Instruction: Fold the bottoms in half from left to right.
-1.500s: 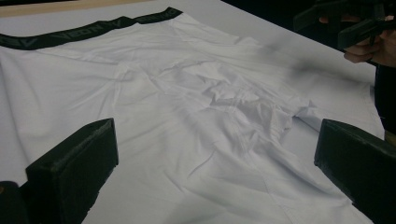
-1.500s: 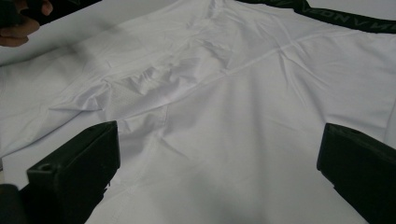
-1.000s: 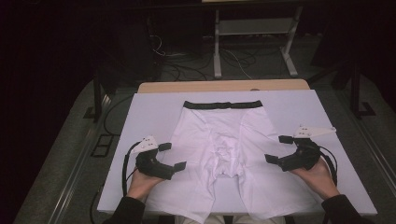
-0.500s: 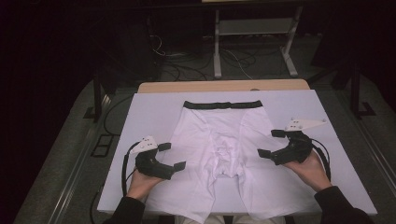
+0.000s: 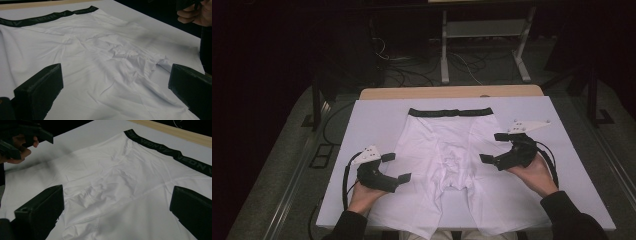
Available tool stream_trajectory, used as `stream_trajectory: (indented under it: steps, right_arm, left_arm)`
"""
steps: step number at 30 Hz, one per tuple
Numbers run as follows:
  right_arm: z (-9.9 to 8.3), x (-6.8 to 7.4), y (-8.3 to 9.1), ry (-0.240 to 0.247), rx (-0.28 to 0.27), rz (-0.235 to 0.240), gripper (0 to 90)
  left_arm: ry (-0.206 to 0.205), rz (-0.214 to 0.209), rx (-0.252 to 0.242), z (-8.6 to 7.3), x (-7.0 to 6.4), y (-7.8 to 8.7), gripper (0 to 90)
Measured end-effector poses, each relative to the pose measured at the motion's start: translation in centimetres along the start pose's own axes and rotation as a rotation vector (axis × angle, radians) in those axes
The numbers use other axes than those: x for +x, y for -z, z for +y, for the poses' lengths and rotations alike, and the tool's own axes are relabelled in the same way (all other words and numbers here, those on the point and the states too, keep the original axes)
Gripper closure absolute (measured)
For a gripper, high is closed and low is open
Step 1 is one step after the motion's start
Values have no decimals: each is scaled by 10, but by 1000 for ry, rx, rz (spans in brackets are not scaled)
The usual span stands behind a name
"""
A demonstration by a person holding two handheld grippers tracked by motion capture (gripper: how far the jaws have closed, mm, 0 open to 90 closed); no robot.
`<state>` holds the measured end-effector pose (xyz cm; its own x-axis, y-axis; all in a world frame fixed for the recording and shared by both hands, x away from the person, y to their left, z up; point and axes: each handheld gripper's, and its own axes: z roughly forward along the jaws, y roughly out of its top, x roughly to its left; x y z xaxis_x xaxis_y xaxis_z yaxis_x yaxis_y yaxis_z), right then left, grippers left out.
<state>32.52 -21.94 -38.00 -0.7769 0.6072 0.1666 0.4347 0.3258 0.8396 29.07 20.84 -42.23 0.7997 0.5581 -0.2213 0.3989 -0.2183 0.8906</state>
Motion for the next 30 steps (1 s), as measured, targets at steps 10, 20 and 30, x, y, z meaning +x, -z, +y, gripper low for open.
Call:
stream_trajectory:
  steps: [10,20,30]
  right_arm:
    - [17,1,-14,20,13,11,0]
    - [34,5,-30,45,23,26,0]
    - [48,8,-44,58,32,34,0]
  left_arm:
    - [-2,-1,-1,0,0,0,0]
    - [-3,-2,-1,0,0,0,0]
    - [0,-4,-6,0,0,1,0]
